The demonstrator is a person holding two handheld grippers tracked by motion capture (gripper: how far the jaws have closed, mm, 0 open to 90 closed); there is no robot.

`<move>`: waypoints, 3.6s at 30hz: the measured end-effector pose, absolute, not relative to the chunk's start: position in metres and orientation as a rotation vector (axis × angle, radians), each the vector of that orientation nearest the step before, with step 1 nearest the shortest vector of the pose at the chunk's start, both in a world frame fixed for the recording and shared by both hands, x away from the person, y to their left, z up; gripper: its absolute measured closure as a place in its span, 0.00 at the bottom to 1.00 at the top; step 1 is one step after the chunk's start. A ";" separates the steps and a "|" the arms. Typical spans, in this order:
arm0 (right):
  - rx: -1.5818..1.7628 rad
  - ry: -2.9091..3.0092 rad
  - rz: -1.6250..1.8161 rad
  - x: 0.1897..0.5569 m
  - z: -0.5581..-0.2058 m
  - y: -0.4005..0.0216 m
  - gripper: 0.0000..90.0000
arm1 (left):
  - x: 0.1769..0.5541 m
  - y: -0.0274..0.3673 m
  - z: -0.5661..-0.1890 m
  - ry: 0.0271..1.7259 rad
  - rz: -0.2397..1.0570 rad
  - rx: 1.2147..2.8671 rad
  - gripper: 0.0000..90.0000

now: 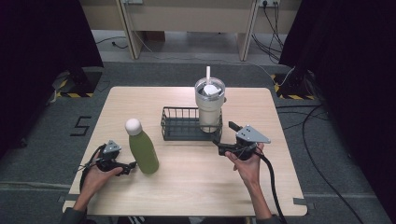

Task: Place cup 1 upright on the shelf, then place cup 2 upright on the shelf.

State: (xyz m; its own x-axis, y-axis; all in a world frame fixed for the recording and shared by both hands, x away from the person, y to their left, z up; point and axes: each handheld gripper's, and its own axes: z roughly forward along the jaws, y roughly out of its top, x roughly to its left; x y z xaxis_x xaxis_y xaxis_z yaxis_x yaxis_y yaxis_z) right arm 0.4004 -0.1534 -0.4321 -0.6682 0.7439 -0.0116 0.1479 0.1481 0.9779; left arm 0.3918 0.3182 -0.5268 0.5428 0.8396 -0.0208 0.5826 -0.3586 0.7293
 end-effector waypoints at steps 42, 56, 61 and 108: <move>0.946 2.024 1.500 0.345 -0.491 -0.190 0.16 | 0.392 0.318 -0.527 1.144 0.470 2.079 0.00; 0.957 2.105 1.441 0.338 -0.505 -0.190 0.16 | 0.392 0.318 -0.527 1.144 0.470 2.079 0.00; 0.999 2.143 1.386 0.336 -0.510 -0.192 0.17 | 0.392 0.318 -0.527 1.143 0.471 2.080 0.00; 1.080 2.396 1.003 0.336 -0.519 -0.189 0.11 | 0.382 0.320 -0.525 1.047 0.446 2.075 0.17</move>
State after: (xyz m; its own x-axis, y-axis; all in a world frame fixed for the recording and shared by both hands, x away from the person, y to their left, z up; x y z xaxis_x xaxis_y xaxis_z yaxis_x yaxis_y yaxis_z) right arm 0.3359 -0.1886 -0.5191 -0.6597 0.7515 -0.0082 0.5214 0.4656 0.7151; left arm 0.3824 0.3199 -0.5247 0.6037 0.7967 -0.0264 0.5332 -0.3790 0.7564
